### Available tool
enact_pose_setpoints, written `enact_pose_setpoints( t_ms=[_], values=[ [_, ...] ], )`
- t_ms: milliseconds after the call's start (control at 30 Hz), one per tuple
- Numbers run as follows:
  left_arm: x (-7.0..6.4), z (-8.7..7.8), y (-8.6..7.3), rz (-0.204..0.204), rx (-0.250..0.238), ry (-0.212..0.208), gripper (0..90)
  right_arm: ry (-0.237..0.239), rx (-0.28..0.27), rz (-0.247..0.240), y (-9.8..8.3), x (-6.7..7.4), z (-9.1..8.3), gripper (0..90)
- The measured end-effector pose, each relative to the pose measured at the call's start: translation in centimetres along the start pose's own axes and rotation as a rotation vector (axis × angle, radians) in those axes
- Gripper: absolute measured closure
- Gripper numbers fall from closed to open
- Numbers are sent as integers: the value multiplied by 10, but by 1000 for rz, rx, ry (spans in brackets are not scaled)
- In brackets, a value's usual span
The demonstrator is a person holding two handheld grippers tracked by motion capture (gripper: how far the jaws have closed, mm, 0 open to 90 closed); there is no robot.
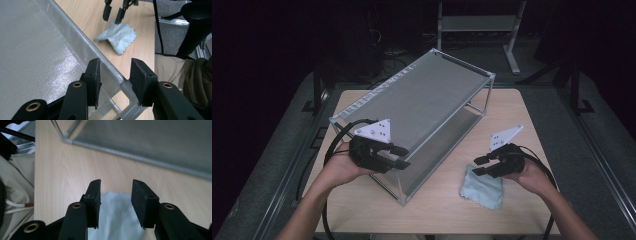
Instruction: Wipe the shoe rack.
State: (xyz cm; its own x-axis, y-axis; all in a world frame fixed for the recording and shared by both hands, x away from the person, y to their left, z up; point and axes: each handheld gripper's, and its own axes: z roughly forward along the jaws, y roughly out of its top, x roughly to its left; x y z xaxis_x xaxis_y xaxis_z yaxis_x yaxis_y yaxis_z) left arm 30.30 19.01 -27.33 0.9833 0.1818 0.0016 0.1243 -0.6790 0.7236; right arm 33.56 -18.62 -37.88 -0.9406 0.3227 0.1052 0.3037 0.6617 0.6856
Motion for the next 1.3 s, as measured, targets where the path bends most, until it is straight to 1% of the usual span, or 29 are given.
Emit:
enact_pose_setpoints(
  t_ms=[67,133,167,233,367,400,500,600,633,700,767,800,933,1000,1067,1100,1133,1200,1300],
  values=[
    [0,0,0,0,0,-3,602,2,-28,-29,12,1,-6,587],
    [0,0,0,-1,-2,-4,602,10,-55,-59,29,0,-13,587],
    [0,0,0,-2,-2,-3,602,17,-63,-66,35,0,-15,587],
    [0,0,-1,-4,-8,-2,601,27,-85,-101,53,-1,-20,587],
    [1,0,-1,-8,-10,-6,601,54,-117,-150,83,-2,-24,586],
    [1,0,-1,-7,-8,-7,601,62,-116,-152,88,-2,-24,587],
    [1,0,-1,-6,-8,-6,600,75,-126,-200,109,-2,-22,587],
    [1,0,-1,-6,-8,-3,599,83,-122,-234,126,-2,-19,586],
    [0,0,-1,-7,-8,-3,599,86,-115,-236,131,-2,-17,583],
    [0,0,-1,-4,-6,2,598,85,-115,-262,141,-4,-13,573],
    [-1,0,0,-2,-1,6,597,86,-107,-272,149,-6,-9,569],
    [-1,0,0,-3,-1,6,597,86,-109,-277,152,-6,-7,569],
    [0,0,0,-10,-7,-3,598,77,-69,-299,162,-13,1,543],
    [0,0,-1,-10,-11,-4,598,83,-65,-294,162,-18,5,535],
    [1,0,-1,-12,-10,-9,598,87,-46,-302,159,-22,11,528],
    [2,0,-1,-9,-8,-9,599,96,-61,-300,158,-24,11,537],
    [2,0,-2,-10,-8,-11,600,96,-64,-299,158,-25,11,550],
    [2,0,-2,-11,-9,-10,600,88,-59,-311,158,-24,12,561],
    [2,-1,-3,-18,-17,-9,600,88,-62,-289,157,-24,12,562]
  ],
)
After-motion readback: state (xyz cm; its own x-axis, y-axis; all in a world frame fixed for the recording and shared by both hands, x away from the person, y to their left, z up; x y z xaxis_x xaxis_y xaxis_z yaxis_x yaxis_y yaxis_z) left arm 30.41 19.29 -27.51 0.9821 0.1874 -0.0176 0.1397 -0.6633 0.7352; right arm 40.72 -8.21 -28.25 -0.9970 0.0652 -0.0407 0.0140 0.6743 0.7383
